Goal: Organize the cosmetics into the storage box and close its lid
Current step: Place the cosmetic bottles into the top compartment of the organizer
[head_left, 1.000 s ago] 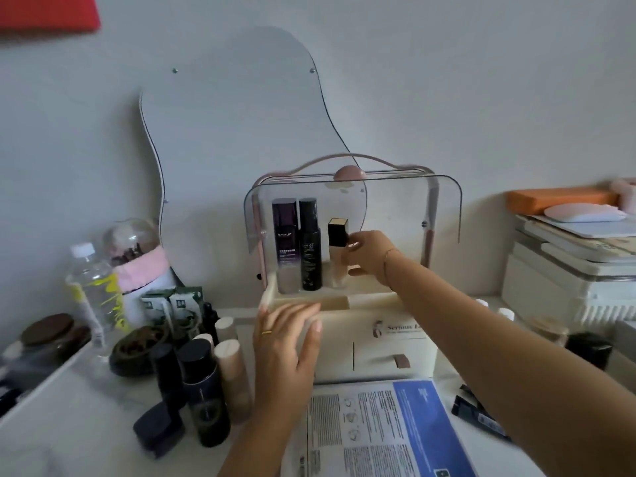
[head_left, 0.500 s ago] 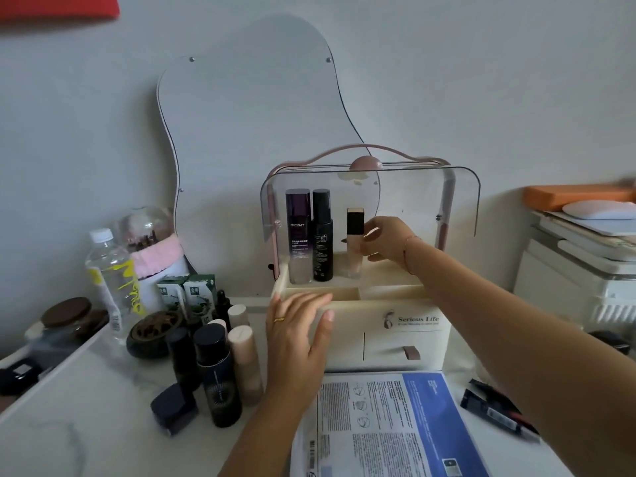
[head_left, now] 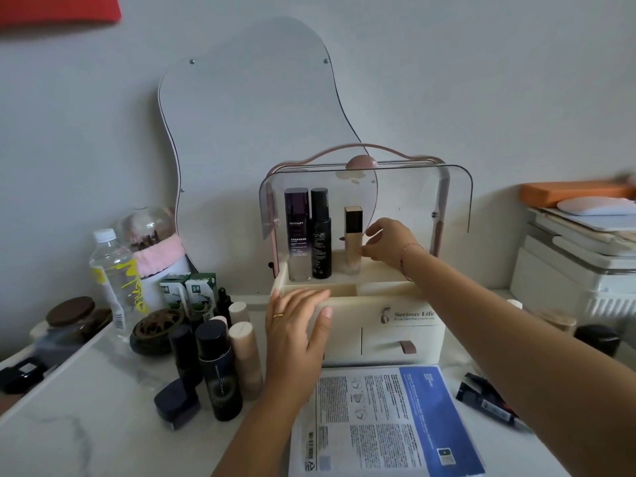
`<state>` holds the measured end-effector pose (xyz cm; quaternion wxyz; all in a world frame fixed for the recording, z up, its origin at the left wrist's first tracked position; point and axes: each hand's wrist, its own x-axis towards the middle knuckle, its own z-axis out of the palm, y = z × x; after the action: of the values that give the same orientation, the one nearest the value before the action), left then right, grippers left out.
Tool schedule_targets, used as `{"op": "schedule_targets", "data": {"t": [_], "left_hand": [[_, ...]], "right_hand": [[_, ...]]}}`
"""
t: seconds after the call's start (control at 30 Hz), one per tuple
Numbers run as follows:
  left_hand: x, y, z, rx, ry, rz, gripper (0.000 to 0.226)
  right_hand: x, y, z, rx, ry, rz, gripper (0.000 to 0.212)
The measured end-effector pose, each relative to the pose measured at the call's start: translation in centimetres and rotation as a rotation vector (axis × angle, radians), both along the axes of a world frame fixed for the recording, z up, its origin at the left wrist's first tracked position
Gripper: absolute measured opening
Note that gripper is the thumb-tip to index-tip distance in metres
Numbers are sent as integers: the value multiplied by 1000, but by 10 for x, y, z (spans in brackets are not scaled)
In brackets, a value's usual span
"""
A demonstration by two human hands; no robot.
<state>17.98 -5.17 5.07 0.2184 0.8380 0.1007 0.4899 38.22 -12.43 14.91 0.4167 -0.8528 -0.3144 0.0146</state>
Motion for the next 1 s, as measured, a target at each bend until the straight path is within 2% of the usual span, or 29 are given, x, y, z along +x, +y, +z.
{"op": "schedule_targets", "data": {"t": [0.07, 0.23, 0.3, 0.4, 0.5, 0.57, 0.63, 0.73, 0.87, 1.0], "left_hand": [[-1, 1, 0, 9, 5, -5, 36], [-2, 6, 2, 65, -27, -8, 39], [0, 5, 1, 92, -42, -8, 36], [3, 4, 1, 113, -46, 2, 36], [5, 3, 1, 125, -25, 28, 39], [5, 2, 0, 128, -16, 50, 38], [6, 1, -1, 123, -14, 57, 37], [7, -1, -1, 99, -14, 47, 38], [6, -2, -1, 93, -10, 37, 39], [4, -1, -1, 83, -6, 21, 39]], "right_hand": [[-16, -13, 5, 21, -65, -13, 44], [-88, -97, -15, 418, -277, -17, 33], [-109, -143, -38, 517, -352, -133, 26], [-106, -203, -70, 609, -358, -448, 24], [-75, -243, -91, 483, -279, -681, 43], [-56, -255, -100, 337, -174, -692, 62], [-41, -260, -109, 223, -92, -669, 71], [-26, -260, -121, 173, -32, -673, 67], [-17, -260, -125, 144, 0, -736, 48], [-34, -261, -117, 247, -59, -745, 36]]}}
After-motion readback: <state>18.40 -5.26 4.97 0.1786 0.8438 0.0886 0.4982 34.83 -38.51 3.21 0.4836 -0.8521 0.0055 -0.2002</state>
